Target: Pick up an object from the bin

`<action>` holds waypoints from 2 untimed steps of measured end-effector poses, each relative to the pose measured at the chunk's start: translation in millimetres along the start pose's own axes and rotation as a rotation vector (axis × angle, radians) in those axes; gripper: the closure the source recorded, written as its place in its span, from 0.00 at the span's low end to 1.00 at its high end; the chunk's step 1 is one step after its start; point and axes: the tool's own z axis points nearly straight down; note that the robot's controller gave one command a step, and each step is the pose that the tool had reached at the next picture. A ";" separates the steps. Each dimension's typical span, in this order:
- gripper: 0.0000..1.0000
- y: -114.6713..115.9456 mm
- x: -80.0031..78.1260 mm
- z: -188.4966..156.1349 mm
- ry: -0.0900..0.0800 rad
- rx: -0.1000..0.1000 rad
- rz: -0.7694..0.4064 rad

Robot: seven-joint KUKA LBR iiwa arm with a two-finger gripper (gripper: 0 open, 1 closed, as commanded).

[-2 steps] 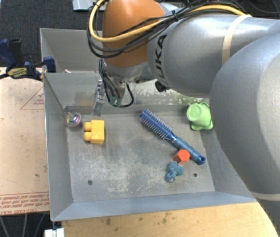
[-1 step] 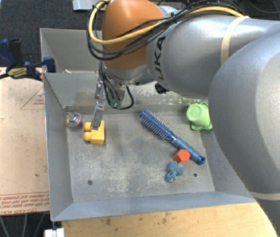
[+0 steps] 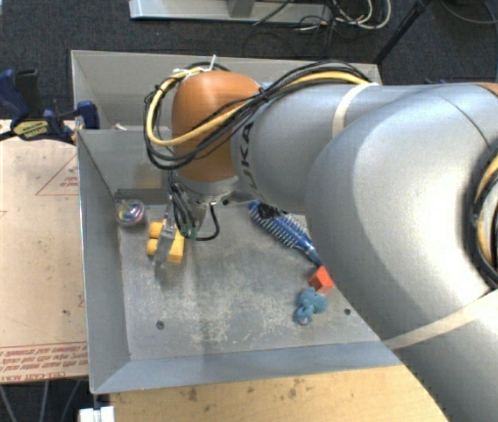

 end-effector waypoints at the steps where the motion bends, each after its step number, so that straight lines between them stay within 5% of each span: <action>1: 1.00 1.8 -1.9 -5.9 -0.006 -0.005 -0.001; 2: 1.00 -0.3 12.4 -113.2 -0.013 -0.010 -0.013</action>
Offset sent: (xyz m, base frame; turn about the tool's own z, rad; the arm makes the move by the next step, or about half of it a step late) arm 0.0000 0.0000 0.0000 0.0000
